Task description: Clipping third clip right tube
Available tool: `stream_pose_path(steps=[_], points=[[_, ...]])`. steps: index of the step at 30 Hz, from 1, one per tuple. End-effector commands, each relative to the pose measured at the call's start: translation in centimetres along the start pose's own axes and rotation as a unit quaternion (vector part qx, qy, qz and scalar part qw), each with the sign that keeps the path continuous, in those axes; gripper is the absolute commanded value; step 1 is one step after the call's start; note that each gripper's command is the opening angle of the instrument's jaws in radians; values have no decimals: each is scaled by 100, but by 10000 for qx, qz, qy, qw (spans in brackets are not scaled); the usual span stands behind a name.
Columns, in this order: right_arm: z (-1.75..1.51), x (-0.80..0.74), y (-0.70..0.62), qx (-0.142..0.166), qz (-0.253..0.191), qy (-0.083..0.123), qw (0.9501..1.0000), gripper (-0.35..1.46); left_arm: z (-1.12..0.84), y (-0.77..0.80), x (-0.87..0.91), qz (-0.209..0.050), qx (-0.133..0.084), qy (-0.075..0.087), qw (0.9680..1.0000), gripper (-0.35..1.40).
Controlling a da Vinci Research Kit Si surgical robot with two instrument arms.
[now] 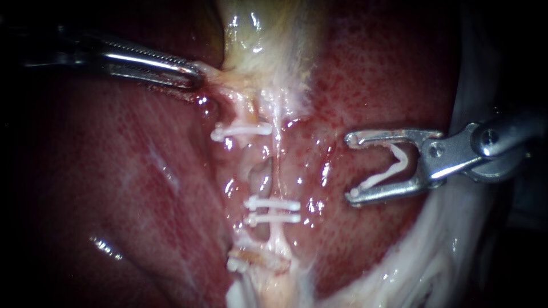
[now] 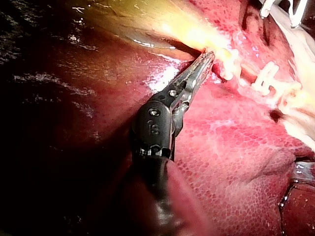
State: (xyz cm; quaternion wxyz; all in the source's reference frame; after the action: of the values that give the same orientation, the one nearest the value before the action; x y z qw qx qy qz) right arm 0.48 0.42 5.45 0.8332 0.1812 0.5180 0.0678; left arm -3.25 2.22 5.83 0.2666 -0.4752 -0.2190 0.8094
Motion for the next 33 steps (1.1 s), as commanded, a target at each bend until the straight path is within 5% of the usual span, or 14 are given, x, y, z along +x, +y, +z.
stream_pose_path(steps=[1,10,20,33], points=[[0,0,0,0,1,3,10000,50,-3,0,2,-7,-15,0,10000,-35],[5,5,-1,78,7,27,10000,50,-52,11,32,-34,106,82,9999,-35],[58,7,6,277,988,407,9939,49,-51,11,33,-37,113,83,9999,-35],[155,-26,35,529,1881,731,9780,49,-51,11,33,-36,112,83,9999,-35]])
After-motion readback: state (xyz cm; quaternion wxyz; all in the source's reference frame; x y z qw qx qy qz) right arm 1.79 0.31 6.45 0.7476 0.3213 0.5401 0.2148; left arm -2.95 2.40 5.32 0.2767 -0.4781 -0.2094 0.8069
